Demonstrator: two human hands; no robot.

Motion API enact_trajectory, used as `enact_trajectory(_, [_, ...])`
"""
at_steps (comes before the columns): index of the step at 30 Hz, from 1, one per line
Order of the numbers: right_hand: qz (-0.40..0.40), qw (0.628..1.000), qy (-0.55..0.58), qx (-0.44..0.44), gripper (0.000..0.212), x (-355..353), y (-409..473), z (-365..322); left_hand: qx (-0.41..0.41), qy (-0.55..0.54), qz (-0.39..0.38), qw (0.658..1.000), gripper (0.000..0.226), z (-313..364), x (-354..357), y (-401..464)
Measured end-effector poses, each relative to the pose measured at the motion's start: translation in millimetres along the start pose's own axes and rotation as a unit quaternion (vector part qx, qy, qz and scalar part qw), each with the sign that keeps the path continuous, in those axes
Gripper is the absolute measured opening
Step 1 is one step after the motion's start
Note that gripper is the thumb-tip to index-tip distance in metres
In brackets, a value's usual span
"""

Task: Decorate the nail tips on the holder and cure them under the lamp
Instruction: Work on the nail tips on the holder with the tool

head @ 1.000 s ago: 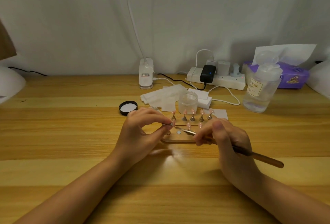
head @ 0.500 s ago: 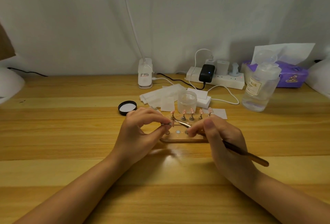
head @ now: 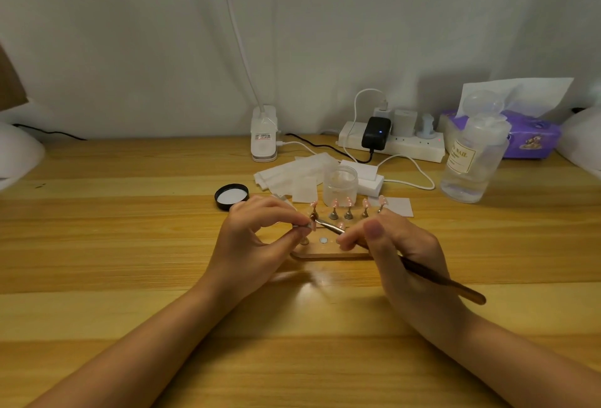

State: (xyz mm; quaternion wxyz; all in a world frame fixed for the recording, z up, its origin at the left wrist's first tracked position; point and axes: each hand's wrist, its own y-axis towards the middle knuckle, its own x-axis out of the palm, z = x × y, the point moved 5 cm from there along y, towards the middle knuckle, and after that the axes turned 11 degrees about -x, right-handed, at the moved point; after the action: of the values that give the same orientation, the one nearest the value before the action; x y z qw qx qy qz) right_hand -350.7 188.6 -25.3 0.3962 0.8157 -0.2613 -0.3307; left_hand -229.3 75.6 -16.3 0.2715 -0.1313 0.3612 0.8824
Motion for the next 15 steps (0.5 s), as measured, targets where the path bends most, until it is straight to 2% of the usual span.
enact_trajectory(15, [0.0, 1.0, 0.018, 0.002, 0.046, -0.2, -1.0, -0.7, -0.007, -0.004, 0.0, 1.0, 0.015, 0.8, -0.7, -0.5])
